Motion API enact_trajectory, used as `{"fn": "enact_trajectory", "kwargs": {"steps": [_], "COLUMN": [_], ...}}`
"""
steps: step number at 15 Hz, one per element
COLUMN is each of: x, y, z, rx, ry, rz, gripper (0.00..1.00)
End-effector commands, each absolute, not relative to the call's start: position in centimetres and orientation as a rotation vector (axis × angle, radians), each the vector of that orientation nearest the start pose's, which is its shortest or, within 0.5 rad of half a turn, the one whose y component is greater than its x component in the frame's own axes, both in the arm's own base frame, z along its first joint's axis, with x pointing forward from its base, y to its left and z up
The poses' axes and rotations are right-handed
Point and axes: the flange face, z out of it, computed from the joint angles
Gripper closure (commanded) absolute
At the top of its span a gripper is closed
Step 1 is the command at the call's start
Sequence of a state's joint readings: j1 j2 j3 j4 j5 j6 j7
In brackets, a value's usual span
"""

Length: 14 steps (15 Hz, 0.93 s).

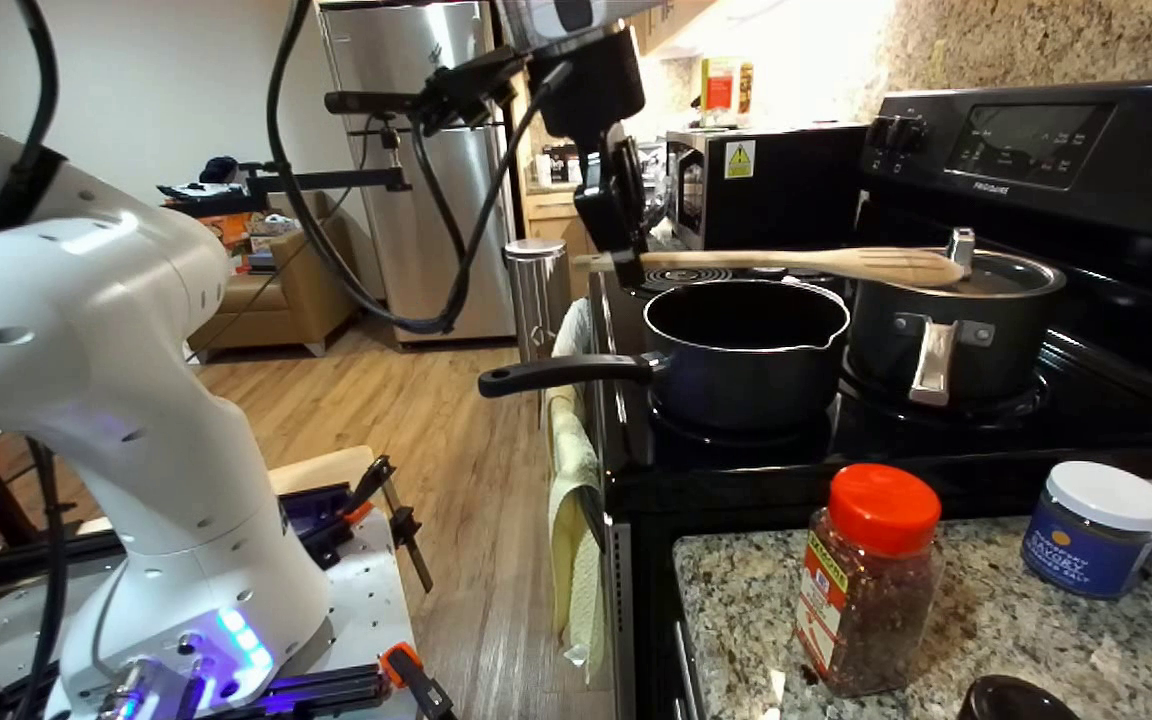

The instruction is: Take the spoons out of the black pot then put the lid on the pot

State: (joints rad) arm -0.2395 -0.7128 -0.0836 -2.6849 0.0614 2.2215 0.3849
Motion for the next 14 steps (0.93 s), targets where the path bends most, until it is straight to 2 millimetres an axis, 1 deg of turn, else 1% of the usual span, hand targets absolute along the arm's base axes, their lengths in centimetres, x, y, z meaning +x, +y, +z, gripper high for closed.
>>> {"fn": "enact_trajectory", "kwargs": {"steps": [1,6,7,8,10,14], "x": [30.7,28.2,28.7,28.5,28.3,28.6], "y": [-12.4,-14.6,-15.5,-15.9,-16.8,-17.9], "z": [46.3,45.5,46.1,45.9,45.1,42.5], "rx": [-2.747,-2.609,-2.601,-2.600,-2.617,-2.672], "ry": [1.237,1.405,1.432,1.440,1.441,1.423], "rz": [-0.399,-0.414,-0.407,-0.405,-0.374,-0.272], "gripper": [0.89,0.89,0.89,0.89,0.89,0.89]}}
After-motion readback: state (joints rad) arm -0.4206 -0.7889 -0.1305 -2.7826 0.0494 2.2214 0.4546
